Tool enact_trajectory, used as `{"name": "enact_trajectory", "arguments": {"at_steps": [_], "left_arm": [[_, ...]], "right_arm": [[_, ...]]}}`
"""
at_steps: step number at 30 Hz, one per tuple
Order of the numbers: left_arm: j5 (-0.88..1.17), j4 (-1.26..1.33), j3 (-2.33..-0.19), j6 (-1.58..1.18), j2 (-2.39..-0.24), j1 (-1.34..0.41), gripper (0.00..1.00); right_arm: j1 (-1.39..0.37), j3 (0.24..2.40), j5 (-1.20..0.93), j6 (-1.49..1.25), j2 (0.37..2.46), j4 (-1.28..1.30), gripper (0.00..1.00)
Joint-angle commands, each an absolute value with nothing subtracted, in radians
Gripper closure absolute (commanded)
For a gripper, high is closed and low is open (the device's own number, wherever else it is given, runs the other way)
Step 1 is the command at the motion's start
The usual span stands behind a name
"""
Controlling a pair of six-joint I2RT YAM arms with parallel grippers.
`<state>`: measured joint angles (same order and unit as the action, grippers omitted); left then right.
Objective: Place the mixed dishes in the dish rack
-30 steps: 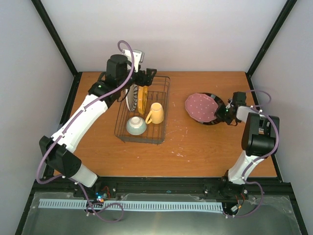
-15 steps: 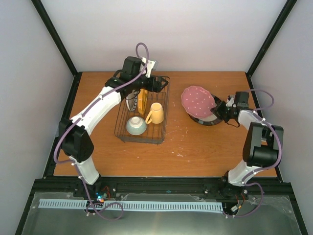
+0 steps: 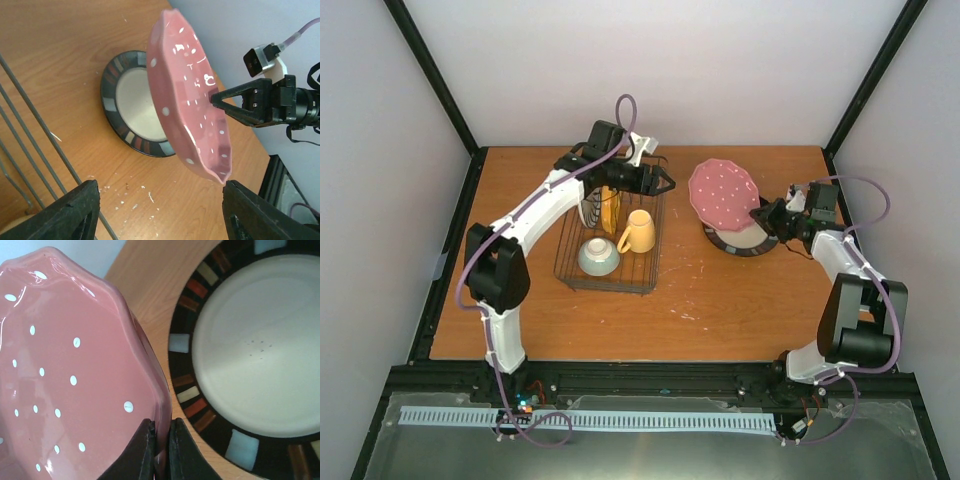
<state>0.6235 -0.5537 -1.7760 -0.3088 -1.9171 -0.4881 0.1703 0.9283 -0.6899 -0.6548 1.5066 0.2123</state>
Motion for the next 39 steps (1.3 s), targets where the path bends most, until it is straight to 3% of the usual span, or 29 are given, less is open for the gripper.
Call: {"name": "enact_trajectory", "arguments": {"at_steps": [1, 21, 22, 24, 27, 28, 35, 39], "left_arm": [[0.706, -0.55, -1.823, -0.351, -1.93, -0.489, 0.3], [0.764, -0.581, -1.961, -0.354, -2.028, -0.532, 0.3], [0.769, -0.582, -1.965, -0.357, -2.032, -0.533, 0.33], [0.778, -0.584, -1.977, -0.362, -2.041, -0.536, 0.48], [0.788, -0.603, -2.009, -0.365, -2.057, -0.537, 0.9], [0.789, -0.615, -2.019, -0.363, -2.06, -0.537, 0.98], [0.603, -0.743, -2.099, -0.332, -2.011, -0.54, 0.99], [0.387, -0.84, -2.174, -0.307, -1.955, -0.538, 0.99]], "right_arm": [[0.154, 0.973, -0.795, -0.675, 1.428, 0.142, 0.97], [-0.015, 1.091, -0.775, -0.706, 1.38, 0.166, 0.97], [-0.027, 1.095, -0.771, -0.707, 1.38, 0.166, 0.97], [-0.049, 1.102, -0.764, -0.71, 1.378, 0.164, 0.97], [-0.073, 1.111, -0.757, -0.709, 1.385, 0.162, 0.97], [-0.078, 1.112, -0.756, -0.708, 1.389, 0.162, 0.97], [-0.097, 1.114, -0.72, -0.676, 1.398, 0.19, 0.96], [-0.097, 1.123, -0.623, -0.615, 1.398, 0.27, 0.57]]}}
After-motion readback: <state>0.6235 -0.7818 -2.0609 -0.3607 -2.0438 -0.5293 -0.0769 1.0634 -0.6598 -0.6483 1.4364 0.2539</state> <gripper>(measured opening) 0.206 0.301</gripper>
